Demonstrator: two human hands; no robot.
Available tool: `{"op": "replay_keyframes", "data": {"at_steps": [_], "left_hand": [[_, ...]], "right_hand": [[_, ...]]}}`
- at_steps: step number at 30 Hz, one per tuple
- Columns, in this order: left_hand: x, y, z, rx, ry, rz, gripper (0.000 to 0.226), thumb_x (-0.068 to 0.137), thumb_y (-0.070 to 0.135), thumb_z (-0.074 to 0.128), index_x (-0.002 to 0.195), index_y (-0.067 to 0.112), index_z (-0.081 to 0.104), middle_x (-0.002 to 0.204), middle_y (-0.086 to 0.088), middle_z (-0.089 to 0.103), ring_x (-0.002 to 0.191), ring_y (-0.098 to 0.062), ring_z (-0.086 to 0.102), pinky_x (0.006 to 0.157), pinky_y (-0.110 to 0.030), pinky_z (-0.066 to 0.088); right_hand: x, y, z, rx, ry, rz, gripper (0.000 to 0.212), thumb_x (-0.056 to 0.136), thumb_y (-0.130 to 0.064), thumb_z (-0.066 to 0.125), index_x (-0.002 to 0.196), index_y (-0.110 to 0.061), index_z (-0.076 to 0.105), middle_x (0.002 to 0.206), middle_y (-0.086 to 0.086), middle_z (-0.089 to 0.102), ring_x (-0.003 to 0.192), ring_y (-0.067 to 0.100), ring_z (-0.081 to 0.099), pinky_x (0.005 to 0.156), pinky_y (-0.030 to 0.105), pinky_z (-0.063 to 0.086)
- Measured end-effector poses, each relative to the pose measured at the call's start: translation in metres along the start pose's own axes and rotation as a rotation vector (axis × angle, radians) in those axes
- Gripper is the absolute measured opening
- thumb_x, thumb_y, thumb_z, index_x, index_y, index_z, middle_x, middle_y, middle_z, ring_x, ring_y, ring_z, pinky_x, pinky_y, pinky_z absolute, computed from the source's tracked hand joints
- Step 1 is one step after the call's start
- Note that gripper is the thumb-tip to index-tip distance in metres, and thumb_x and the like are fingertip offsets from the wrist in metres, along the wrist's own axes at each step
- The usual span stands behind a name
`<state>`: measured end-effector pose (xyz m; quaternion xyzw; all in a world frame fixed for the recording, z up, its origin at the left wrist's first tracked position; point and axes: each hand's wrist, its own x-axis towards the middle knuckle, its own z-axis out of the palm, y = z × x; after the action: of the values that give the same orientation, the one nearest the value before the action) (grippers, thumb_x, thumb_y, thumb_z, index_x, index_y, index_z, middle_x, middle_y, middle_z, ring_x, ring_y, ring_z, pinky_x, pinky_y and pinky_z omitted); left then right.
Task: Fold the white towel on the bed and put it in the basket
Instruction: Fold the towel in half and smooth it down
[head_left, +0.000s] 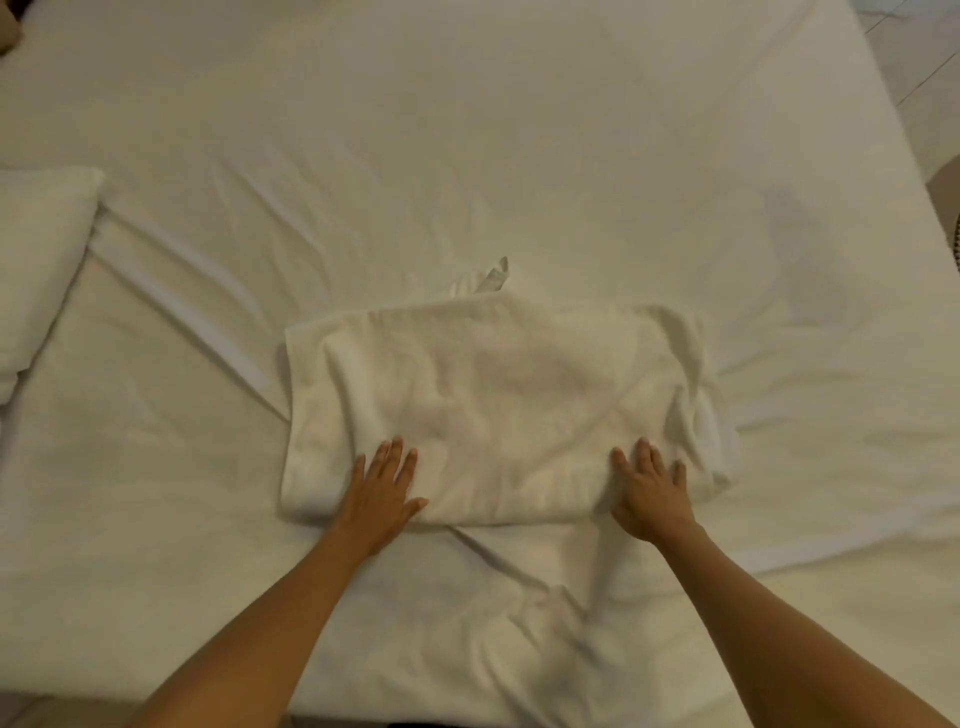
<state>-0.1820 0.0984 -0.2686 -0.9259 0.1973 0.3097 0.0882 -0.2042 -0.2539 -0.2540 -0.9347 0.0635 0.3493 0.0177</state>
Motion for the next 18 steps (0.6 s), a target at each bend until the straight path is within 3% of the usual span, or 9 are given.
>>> {"op": "replay_keyframes", "data": {"at_steps": [2,4,6,8,14,16,18], "left_hand": [[0.007,0.0,-0.011,-0.049,0.015,0.001,0.073,0.092,0.054,0.019,0.116,0.006,0.069,0.125,-0.016,0.065,0.106,-0.027,0.069,0.079,-0.048,0.056],[0.015,0.006,-0.037,-0.089,0.035,-0.012,0.083,0.096,0.055,0.002,0.127,0.006,0.061,0.136,-0.016,0.056,0.118,-0.026,0.062,0.089,-0.047,0.052],[0.029,0.01,-0.057,-0.131,0.114,-0.012,0.077,0.095,0.057,0.004,0.148,0.007,0.03,0.157,-0.014,0.022,0.143,-0.024,0.032,0.113,-0.044,0.03],[0.046,0.014,-0.073,-0.16,0.118,0.002,0.067,0.1,0.05,0.019,0.153,0.011,0.004,0.161,-0.008,-0.005,0.15,-0.018,0.004,0.121,-0.039,0.009],[0.108,0.02,-0.11,-0.052,0.212,0.139,0.069,0.1,0.046,0.027,0.152,0.011,-0.002,0.161,-0.007,-0.009,0.15,-0.019,-0.001,0.121,-0.038,0.008],[0.126,0.022,-0.129,-0.037,0.232,0.186,0.072,0.1,0.046,0.031,0.152,0.01,-0.002,0.161,-0.008,-0.009,0.15,-0.02,-0.001,0.121,-0.039,0.009],[0.144,0.023,-0.149,-0.07,0.248,0.199,0.076,0.098,0.046,0.037,0.152,0.009,-0.001,0.161,-0.009,-0.009,0.15,-0.021,-0.001,0.121,-0.039,0.01]], "right_hand": [[-0.002,-0.011,0.0,0.066,0.034,-0.008,0.066,0.094,-0.031,0.035,0.151,-0.021,0.003,0.159,0.014,-0.004,0.147,0.027,-0.002,0.117,0.051,0.001],[-0.003,-0.025,0.001,0.135,0.079,-0.002,0.062,0.096,-0.03,0.031,0.151,-0.021,0.004,0.16,0.013,-0.001,0.148,0.026,0.0,0.118,0.049,0.003],[-0.003,-0.04,0.003,0.19,0.113,-0.003,0.06,0.097,-0.032,0.03,0.151,-0.02,0.007,0.159,0.014,0.002,0.147,0.026,0.004,0.118,0.048,0.007],[-0.002,-0.056,0.008,0.254,0.115,0.01,0.06,0.097,-0.032,0.032,0.151,-0.018,0.011,0.159,0.015,0.004,0.147,0.028,0.007,0.117,0.047,0.011],[-0.012,-0.1,0.042,0.413,0.113,0.109,0.06,0.097,-0.031,0.031,0.151,-0.015,0.01,0.159,0.018,0.003,0.146,0.03,0.008,0.116,0.046,0.016],[-0.016,-0.114,0.049,0.477,0.193,0.141,0.057,0.096,-0.027,0.035,0.149,-0.012,0.02,0.156,0.021,0.014,0.144,0.033,0.018,0.114,0.045,0.023],[-0.018,-0.128,0.057,0.596,0.334,0.216,0.054,0.088,-0.021,0.044,0.14,-0.007,0.041,0.146,0.027,0.037,0.132,0.04,0.041,0.104,0.045,0.04]]}}
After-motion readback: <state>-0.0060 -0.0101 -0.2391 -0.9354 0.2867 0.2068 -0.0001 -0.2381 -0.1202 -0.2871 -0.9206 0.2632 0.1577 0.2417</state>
